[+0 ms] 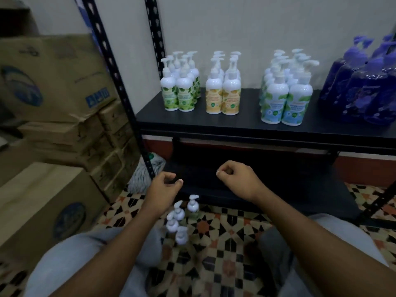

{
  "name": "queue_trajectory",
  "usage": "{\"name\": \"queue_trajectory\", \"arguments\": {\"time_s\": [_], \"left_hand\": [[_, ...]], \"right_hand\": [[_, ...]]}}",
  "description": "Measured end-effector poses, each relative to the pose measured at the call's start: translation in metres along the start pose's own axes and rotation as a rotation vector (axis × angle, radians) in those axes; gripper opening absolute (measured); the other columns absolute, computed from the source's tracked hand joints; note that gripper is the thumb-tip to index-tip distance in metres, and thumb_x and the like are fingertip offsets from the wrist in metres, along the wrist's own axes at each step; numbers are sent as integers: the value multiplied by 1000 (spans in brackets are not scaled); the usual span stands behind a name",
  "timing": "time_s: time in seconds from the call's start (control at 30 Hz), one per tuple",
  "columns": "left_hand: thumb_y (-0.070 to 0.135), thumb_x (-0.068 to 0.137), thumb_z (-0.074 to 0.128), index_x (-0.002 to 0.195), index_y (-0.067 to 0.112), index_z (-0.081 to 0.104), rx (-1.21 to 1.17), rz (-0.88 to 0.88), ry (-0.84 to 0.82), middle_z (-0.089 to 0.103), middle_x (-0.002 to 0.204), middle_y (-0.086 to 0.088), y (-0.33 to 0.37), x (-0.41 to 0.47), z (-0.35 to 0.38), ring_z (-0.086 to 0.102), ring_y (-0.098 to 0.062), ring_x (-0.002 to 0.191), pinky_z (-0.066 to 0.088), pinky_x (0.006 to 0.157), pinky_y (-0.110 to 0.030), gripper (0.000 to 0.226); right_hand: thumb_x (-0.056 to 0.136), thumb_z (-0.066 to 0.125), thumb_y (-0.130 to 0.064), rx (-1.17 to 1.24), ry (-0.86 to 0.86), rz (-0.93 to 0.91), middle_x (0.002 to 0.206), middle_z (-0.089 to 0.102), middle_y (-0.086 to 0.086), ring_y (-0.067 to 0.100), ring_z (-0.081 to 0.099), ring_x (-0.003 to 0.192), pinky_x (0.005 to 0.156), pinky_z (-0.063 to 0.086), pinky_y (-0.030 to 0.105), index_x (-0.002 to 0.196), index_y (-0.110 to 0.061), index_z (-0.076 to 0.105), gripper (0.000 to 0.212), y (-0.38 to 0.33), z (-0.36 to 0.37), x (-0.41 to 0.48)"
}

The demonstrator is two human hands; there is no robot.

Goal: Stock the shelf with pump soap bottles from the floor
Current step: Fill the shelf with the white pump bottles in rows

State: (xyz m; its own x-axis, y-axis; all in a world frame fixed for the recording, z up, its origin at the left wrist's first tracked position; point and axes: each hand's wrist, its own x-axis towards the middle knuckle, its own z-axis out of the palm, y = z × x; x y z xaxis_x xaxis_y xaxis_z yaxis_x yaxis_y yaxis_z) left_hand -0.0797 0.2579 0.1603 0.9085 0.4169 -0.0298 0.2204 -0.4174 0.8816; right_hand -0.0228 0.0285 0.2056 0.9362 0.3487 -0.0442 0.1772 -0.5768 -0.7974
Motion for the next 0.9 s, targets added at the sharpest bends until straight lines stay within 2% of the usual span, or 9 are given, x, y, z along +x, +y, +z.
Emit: {"name": "queue_trajectory", "arguments": {"time_s": [0.27,0.37,0.47,0.57,0.63,0.7,0.73,0.8,0.9], "left_hand": [[23,89,73,96,10,61,30,-356,3,68,97,-9,-110,-7,-10,66,-32,99,50,83,-34,19],[22,92,72,97,14,59,76,-438,-28,65,94,-5,-145,-4,-2,64,-22,91,45,69,-18,16],[18,95,69,103,17,53,131,-460,-130,53,95,4,-176,1,12,52,-5,81,36,57,-2,17],[21,93,72,120,9,55,168,-484,-187,50,105,6,-216,16,29,53,-11,107,44,92,-20,34],[20,91,74,115,17,56,145,-499,-235,56,95,9,-230,31,37,56,-10,89,48,78,-20,30],[31,82,79,103,22,60,91,-473,-238,62,81,10,-242,49,47,60,-13,74,58,78,-37,30],[43,73,79,99,26,61,87,-439,-228,65,80,11,-256,57,52,63,-14,74,58,80,-44,35],[55,63,74,94,35,64,77,-383,-254,69,84,12,-291,71,65,66,-10,78,56,79,-40,39],[41,69,76,99,14,70,148,-389,-282,75,95,-6,-280,86,75,69,-23,87,55,78,-42,41]], "right_hand": [[98,57,-31,-111,-224,162,95,71,6,24,65,88,77,51,36,93,-14,67,20,52,115,37],[96,58,-23,-142,-314,227,90,69,11,27,64,89,79,51,36,76,-13,61,22,86,157,43],[94,64,-22,-135,-434,303,100,70,7,18,61,95,80,45,26,95,-8,69,15,125,196,41],[86,75,-20,-40,-465,405,99,65,2,19,62,93,84,51,31,97,-16,63,17,165,232,32],[79,78,-29,-5,-501,393,95,66,0,21,64,89,83,55,39,99,-20,61,28,193,259,31],[70,74,-43,13,-493,370,104,69,1,23,68,96,84,56,43,111,-26,63,46,214,282,32],[69,75,-43,7,-487,354,112,69,0,22,66,103,86,55,41,120,-29,62,54,220,292,33],[71,76,-34,10,-462,335,124,64,0,17,60,112,88,50,34,136,-28,54,68,224,308,39],[72,68,-49,25,-454,320,129,58,-1,18,55,119,91,48,36,148,-27,45,82,245,338,51]]}}
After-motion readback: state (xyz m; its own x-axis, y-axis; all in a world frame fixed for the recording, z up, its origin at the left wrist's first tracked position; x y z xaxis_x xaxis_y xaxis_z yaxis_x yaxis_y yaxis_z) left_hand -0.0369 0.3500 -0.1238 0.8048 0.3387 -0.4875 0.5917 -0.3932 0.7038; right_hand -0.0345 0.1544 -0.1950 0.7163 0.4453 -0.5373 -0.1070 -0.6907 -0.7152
